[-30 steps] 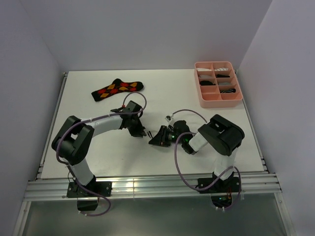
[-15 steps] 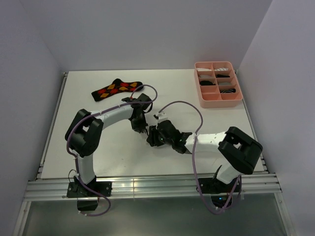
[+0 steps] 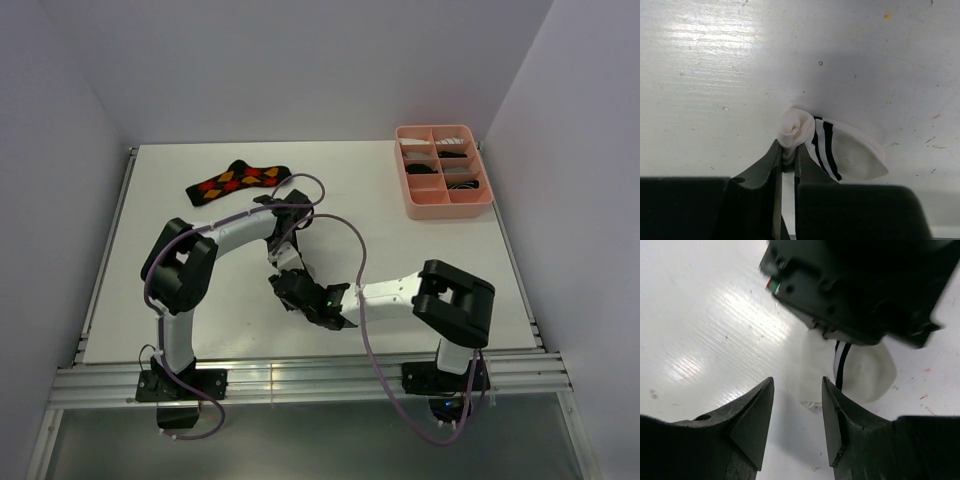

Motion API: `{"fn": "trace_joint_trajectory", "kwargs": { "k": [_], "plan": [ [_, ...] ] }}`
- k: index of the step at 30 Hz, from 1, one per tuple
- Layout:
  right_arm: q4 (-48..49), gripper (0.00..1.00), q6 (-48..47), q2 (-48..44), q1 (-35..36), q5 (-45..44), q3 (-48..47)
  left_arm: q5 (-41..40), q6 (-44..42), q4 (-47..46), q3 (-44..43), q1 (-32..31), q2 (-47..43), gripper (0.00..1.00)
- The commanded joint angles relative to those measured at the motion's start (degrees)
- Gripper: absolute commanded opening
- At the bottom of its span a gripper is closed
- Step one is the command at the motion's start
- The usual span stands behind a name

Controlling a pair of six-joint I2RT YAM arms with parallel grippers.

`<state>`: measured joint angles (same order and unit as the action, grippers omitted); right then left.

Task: Roll the socks
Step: Roll the sock at the center of the board.

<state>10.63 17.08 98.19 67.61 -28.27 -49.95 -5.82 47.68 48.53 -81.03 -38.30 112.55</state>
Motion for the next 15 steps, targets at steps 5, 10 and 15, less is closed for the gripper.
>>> {"fn": "trace_joint_trajectory", "kwargs": {
  "k": [5, 10, 15],
  "plan": [
    [-1.14, 0.5, -2.32, 5.16, 1.29, -7.76, -3.04, -0.59, -1.71, 2.36, -0.97, -0.28, 1.35, 0.0],
    [-2.02, 0.5, -2.05, 7.45, 1.29, -8.11, -3.66, -0.07, -1.89, 2.09, -0.88, -0.28, 1.62, 0.0],
    [-1.84, 0.42, -1.0, 9.82, 1.29, -7.15, -2.87, 1.78, -1.98, -0.19, 0.26, -0.28, 0.57, 0.0]
  ]
}}
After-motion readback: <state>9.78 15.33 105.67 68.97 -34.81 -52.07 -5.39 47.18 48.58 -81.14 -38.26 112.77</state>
